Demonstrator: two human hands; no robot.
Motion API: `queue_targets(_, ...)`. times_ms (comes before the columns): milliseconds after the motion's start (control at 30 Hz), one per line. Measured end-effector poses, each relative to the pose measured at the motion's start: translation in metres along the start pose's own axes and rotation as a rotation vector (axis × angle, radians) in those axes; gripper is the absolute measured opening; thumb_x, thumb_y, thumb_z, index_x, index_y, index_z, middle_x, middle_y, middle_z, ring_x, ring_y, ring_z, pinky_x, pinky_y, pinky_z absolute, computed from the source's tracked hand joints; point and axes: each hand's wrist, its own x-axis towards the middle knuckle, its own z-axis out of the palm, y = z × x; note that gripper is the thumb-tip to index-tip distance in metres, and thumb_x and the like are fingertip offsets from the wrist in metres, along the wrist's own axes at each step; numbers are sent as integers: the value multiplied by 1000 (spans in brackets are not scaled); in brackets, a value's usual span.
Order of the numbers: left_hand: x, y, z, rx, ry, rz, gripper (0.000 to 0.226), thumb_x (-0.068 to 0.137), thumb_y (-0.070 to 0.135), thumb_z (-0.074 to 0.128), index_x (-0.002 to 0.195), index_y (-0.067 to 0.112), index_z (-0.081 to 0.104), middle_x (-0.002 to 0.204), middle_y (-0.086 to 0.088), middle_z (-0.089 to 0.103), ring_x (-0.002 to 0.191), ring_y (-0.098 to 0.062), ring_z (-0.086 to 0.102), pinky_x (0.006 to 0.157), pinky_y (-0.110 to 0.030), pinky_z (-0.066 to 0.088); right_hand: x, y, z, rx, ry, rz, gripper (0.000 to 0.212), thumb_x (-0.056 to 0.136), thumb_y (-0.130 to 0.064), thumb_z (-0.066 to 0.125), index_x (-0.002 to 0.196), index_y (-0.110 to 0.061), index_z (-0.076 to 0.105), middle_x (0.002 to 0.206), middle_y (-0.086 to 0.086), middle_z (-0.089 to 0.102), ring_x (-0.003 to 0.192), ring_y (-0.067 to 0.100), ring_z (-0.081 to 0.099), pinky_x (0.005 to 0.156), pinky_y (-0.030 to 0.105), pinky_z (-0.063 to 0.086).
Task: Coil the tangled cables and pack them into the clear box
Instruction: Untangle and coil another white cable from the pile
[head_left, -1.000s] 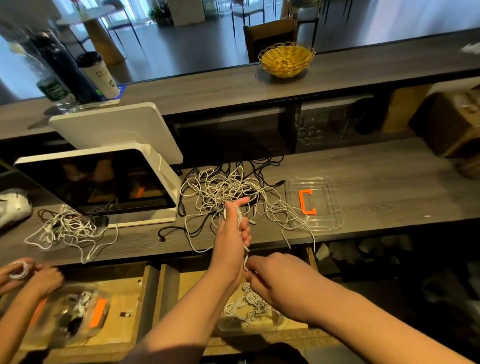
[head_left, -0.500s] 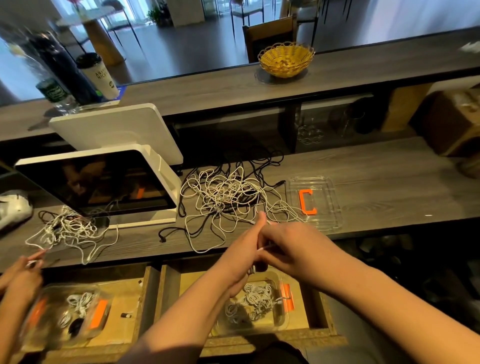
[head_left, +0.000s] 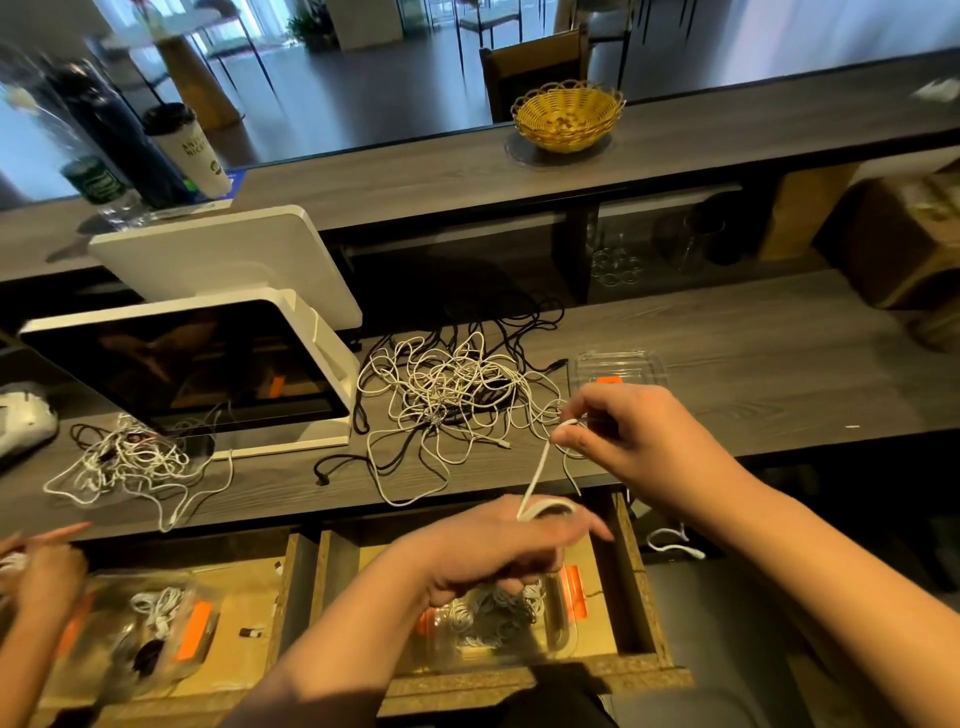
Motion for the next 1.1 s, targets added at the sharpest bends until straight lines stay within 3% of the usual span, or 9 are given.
queue_targets(100,-2,1,-1,187,75,13,37,101,52,42,120,34,69,73,10,47,64,-4,41,59,-18,36,-2,4,4,38,-16,26,20,88,-40,64,99,-24,68,83,-11,66,78,3,62,71,28,54)
queue_targets(233,-2,-4,-7,24,192,80,41,101,53,39,117,31,70,69,7,46,58,-6,37,56,-24,33,-3,7,10,68,-6,72,11,93,-38,60,97,-28,65,81,-12,64,75,2,61,68,23,51)
queue_targets(400,5,-5,-8,0,482,199,34,104,43,38,115,33,69,73,0,53,59,-9,48,55,-23,44,-4,8,22,98,-53,118,11,100,-31,53,97,-26,62,76,-5,62,66,6,56,59,21,46)
queue_targets(500,9,-4,-3,-57,538,273,32,103,40,38,112,27,66,79,-5,59,65,-11,57,61,-25,51,-4,8,31,126,-32,138,13,101,-28,50,96,-23,61,70,-7,58,59,4,49,55,21,39)
queue_targets(633,13,-8,0,-306,681,348,47,91,52,41,116,19,64,86,-10,67,75,-17,65,72,-32,56,-3,7,40,149,-34,153,20,102,-30,48,87,-22,61,67,-6,57,61,7,52,58,26,42)
queue_targets(800,10,8,-5,-841,654,515,49,101,51,33,124,23,66,83,-4,65,81,-16,65,87,-37,52,-7,8,52,187,-109,165,26,102,-31,47,78,-29,55,70,-4,59,66,9,54,64,33,45)
queue_targets(933,11,11,-7,-801,730,503,50,103,53,31,115,30,73,88,-1,67,81,-12,65,82,-34,54,-10,6,59,182,-152,151,29,102,-33,47,74,-29,53,67,-5,56,62,6,50,62,32,42)
queue_targets(1033,12,11,-6,-795,760,506,50,102,54,30,125,27,66,94,-5,71,90,-17,70,81,-35,57,-13,2,63,191,-159,135,31,102,-33,48,72,-29,52,64,-3,55,60,8,50,62,34,41)
queue_targets(1100,13,11,-4,-785,770,518,50,99,55,32,126,27,64,85,-3,69,79,-15,67,74,-31,58,-15,0,64,182,-180,140,30,102,-34,47,75,-24,55,67,2,59,63,13,53,64,39,43)
